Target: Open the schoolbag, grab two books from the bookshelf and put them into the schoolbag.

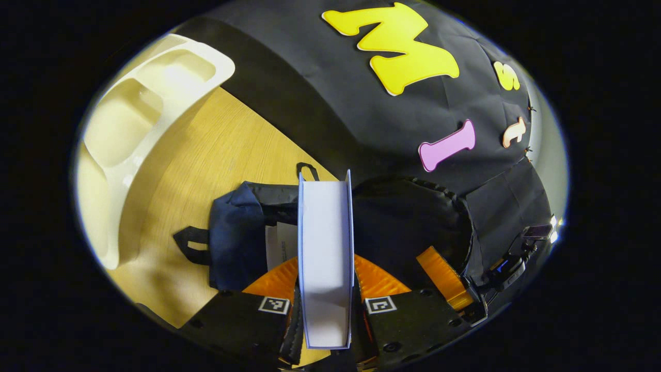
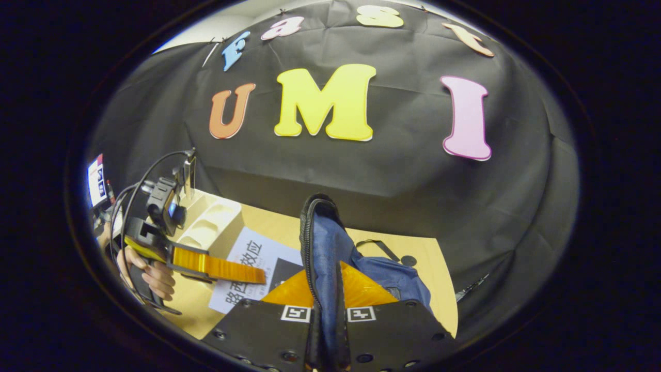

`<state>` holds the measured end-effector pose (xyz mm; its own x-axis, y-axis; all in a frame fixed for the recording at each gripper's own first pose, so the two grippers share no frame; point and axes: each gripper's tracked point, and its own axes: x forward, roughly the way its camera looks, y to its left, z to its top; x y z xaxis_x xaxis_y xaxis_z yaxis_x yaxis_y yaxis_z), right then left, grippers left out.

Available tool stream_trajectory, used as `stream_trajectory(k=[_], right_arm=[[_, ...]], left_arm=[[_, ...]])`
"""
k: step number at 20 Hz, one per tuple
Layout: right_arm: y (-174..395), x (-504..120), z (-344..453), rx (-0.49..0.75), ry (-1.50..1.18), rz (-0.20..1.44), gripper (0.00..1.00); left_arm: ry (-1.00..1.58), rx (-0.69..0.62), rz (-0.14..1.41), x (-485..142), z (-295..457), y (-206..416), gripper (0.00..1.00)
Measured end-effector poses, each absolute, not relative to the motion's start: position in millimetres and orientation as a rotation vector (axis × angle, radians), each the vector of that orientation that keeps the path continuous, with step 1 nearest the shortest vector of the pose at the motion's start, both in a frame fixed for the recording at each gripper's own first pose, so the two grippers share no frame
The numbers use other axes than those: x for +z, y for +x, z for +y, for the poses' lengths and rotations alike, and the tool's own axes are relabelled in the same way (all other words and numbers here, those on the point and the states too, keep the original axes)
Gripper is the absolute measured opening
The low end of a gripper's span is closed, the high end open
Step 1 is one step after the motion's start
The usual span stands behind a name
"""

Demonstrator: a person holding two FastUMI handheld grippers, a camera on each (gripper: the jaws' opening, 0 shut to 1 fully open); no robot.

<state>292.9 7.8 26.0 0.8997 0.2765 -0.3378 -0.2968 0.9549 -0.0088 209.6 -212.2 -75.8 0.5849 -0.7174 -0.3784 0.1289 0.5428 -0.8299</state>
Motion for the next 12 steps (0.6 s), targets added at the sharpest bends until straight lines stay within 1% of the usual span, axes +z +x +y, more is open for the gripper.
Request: stream_trajectory(k=[2,3,7,8,12], right_arm=[[295,30,14,0.3,-0.071,0.334,0.11],[295,31,15,0.298,-0.078,0.331,0.14],[292,36,28,0.315,-0.117,0.313,0.14],[292,43,31,0.314,-0.124,0.292,0.11],[288,62,36,0.314,-0.143,0.219,0.11]], left_arm=[[-0.879,-0.59,0.817,-84,-221,210,0.39],[-0.892,-0.601,0.828,-89,-227,209,0.39],[-0.938,-0.65,0.901,-109,-258,208,0.39],[-0.957,-0.662,0.915,-112,-267,209,0.39],[-0.989,-0.711,0.944,-124,-302,214,0.39]])
